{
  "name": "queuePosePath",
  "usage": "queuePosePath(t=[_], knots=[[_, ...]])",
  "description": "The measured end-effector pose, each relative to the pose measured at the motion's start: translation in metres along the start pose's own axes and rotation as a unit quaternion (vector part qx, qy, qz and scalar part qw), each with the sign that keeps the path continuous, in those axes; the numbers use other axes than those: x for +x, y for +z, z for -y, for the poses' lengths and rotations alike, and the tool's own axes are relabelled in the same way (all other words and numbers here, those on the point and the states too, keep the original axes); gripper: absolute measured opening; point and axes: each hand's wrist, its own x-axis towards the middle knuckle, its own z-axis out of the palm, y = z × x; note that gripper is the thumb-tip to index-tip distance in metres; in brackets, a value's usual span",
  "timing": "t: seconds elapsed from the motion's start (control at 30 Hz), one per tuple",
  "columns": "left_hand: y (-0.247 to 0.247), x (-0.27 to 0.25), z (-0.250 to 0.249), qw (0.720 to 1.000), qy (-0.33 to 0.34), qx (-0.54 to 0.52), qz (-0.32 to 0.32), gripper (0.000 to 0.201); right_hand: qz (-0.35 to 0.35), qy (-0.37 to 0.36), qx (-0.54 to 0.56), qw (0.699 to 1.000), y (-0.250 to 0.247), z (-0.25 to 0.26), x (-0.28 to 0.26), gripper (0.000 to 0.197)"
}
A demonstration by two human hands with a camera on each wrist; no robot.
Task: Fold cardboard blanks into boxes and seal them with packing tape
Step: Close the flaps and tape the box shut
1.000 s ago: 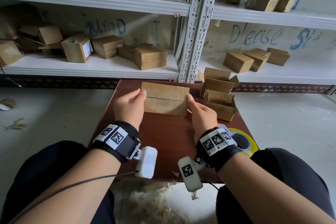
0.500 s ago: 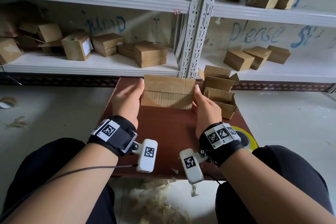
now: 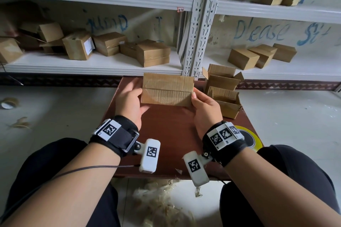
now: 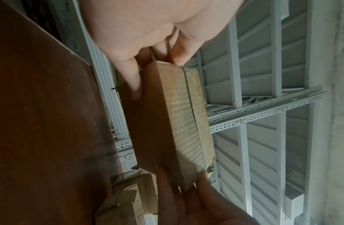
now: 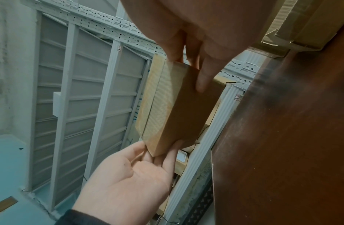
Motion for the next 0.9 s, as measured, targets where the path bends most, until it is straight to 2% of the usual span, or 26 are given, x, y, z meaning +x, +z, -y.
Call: queuePosePath(t=[0.1,0.23,0.33,0.43,0.53,0.73,0.9], knots=[[0.003,-0.002,-0.002,1.0,-0.003,-0.008,-0.018,0.032,-0.011,0.003,0.014,1.0,0.0,0.002,-0.001,0.028],[0.007,-0.009,-0.001,1.0,0.008,-0.002,-0.006,0.019,-0.041,0.011,0.039,0.998,-0.001,0.005,0.002,0.026],[0.008,-0.009,0.003,1.0,0.003,-0.001,-0.004,0.026,-0.064,0.022,0.054,0.996,-0.002,0.005,0.005,0.023],[0.01,-0.009,0.005,1.0,-0.003,-0.004,-0.011,0.024,-0.073,0.024,0.065,0.995,-0.003,0.004,0.006,0.031],[0.011,-0.01,0.005,1.0,-0.014,-0.02,-0.016,0.017,-0.053,0.032,0.075,0.995,-0.005,0.006,0.006,0.032],[0.007,-0.007,0.003,1.0,-0.014,-0.009,0.017,0.022,-0.034,0.045,0.098,0.994,-0.006,0.012,0.004,0.032],[0.005,-0.004,0.004,0.999,-0.034,-0.028,-0.004,0.011,-0.032,0.053,0.091,0.994,-0.004,0.011,-0.001,0.028]])
